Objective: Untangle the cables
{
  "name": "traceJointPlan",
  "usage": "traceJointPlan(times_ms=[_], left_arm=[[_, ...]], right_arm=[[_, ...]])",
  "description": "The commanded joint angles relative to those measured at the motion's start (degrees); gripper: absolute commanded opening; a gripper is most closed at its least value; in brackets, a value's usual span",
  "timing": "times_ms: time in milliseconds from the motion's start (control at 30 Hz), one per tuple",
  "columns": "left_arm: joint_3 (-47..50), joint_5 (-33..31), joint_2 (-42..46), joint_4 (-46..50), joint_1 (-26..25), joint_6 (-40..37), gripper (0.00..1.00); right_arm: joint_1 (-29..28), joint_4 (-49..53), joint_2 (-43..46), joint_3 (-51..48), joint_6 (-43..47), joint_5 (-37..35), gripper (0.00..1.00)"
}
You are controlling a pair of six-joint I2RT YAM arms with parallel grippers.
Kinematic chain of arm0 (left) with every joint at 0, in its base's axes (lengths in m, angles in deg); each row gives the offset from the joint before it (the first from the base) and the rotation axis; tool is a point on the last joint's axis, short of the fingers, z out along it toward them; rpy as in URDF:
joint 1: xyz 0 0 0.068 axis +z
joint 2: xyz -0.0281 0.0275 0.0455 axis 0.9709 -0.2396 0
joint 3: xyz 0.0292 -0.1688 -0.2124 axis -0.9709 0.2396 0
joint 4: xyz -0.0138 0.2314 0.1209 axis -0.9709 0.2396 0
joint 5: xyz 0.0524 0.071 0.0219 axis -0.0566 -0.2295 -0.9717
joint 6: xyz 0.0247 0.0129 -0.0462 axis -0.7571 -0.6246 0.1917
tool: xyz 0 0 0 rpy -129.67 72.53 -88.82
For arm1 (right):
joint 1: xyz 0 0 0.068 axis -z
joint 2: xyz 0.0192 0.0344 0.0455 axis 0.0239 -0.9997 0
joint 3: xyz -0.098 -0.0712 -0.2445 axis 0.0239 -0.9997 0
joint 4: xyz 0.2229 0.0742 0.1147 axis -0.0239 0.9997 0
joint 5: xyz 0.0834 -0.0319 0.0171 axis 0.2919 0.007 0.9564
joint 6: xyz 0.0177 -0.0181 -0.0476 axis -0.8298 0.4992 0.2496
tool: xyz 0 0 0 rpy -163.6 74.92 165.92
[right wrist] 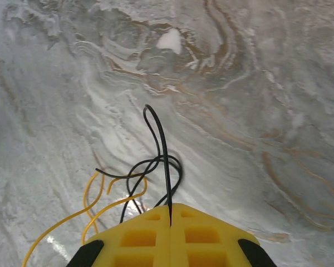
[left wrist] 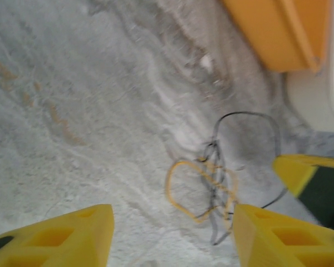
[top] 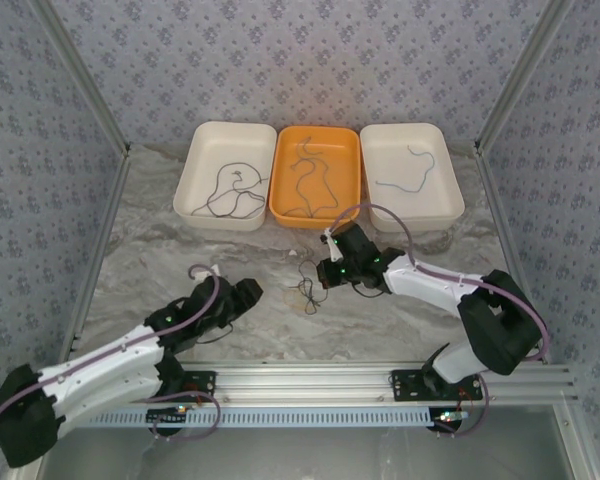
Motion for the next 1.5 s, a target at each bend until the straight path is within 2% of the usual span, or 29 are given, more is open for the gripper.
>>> traceJointPlan(times_ms=[0,100,233,433,533,667,733,833,933,1033,1167,1300,1467], left_arm=[[-4.7,1.1,-6.1,-2.4,-2.4,-0.5,0.55],[-8.5,0.7,-12.7,-4.5,-4.8,-0.6,0.56],[-12.7,0.1,-20.0,-6.8,-6.9,0.4,0.66],[-19.4,-1.0,-28.5,-5.3,-10.7,2.4,0.65],[-19.9,-0.3,-32.2,-6.1,-11.1,4.2,0.56],[-19.7,-0.5,-35.4,-9.1,-11.2,4.7,0.39],[-20.8,-0.9,-36.8,-8.3,-10.8,3.8,0.25],[-20.2,-1.0,-37.0,-8.9,-9.3,2.9,0.0],[-17.0,-3.4,-31.7,-5.2,-6.3,2.5,0.0],[-11.9,-5.9,-20.3,1.2,-1.8,1.4,0.0],[-7.8,-7.6,-2.0,14.7,5.9,-1.6,0.0],[-6.0,-4.4,12.8,24.8,15.8,-4.8,0.0],[-5.5,1.7,17.9,29.5,25.2,-8.3,0.0]], right_arm=[[1.2,-1.6,1.5,-1.0,-0.1,-0.9,0.0],[1.9,-1.2,1.8,-1.4,-0.2,-0.2,0.0],[1.7,-2.4,1.6,-1.9,-0.8,0.7,0.0],[1.8,-2.7,1.4,-1.9,-1.0,1.0,0.0],[1.7,-3.1,1.4,-1.9,-1.1,1.3,0.0],[1.3,-3.3,1.6,-1.7,-1.4,1.3,0.0],[1.3,-3.2,2.1,-1.8,-1.6,1.3,0.0],[1.3,-1.9,4.1,-1.5,-1.4,0.1,0.0],[2.7,0.8,8.5,-1.3,-0.7,-2.0,0.0],[6.1,4.5,13.9,-1.4,-0.1,-4.0,0.0],[13.0,8.4,21.4,-1.8,0.4,-5.2,0.0],[19.1,10.5,26.6,-1.0,0.6,-5.6,0.0],[22.2,13.3,27.2,1.6,0.6,-6.1,0.0]])
